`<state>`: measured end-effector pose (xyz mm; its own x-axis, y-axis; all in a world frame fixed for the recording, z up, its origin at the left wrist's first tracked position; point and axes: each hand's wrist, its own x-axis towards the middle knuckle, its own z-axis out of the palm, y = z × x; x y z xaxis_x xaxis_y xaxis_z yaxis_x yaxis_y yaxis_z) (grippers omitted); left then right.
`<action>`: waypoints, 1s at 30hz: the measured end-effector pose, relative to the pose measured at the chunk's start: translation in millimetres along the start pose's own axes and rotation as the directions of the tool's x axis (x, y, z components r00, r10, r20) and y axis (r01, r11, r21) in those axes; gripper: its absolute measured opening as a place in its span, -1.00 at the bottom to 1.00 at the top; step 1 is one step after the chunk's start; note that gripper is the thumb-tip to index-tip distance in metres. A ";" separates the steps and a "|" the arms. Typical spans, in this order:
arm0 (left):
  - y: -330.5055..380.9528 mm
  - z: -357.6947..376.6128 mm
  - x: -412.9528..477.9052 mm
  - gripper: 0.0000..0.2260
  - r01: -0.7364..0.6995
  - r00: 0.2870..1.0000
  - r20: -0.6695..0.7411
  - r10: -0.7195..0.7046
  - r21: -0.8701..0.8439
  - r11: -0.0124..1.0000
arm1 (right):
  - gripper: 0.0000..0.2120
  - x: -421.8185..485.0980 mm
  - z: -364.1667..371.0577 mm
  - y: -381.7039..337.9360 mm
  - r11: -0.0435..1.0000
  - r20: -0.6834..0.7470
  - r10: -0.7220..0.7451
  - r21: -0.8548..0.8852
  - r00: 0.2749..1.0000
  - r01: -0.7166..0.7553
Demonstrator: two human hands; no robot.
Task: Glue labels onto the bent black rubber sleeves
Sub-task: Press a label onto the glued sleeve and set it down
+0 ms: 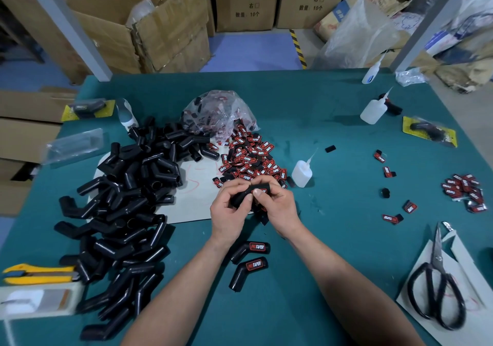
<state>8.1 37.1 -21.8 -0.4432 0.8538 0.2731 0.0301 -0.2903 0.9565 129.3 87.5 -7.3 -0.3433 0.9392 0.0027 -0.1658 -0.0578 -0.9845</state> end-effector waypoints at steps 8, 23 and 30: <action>-3.7 2.3 -0.6 -0.75 0.008 1.000 0.002 -0.008 -0.023 1.000 | -0.88 -0.2 1.4 3.0 0.999 -0.061 -0.036 -0.031 0.998 0.034; -6.2 4.1 -1.8 -0.80 -0.041 0.998 0.039 0.039 0.045 0.998 | -0.84 1.1 -0.8 3.0 0.997 -0.083 -0.055 -0.052 0.995 0.051; -9.7 2.9 -2.5 -0.78 -0.006 1.000 0.029 0.005 0.036 0.999 | -0.81 0.6 -0.3 2.0 0.999 -0.083 -0.038 -0.017 0.996 0.036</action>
<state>11.5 39.0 -31.5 -0.4172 0.8643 0.2810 0.0652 -0.2800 0.9578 129.1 88.0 -9.3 -0.2587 0.9656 0.0253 -0.1622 -0.0176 -0.9866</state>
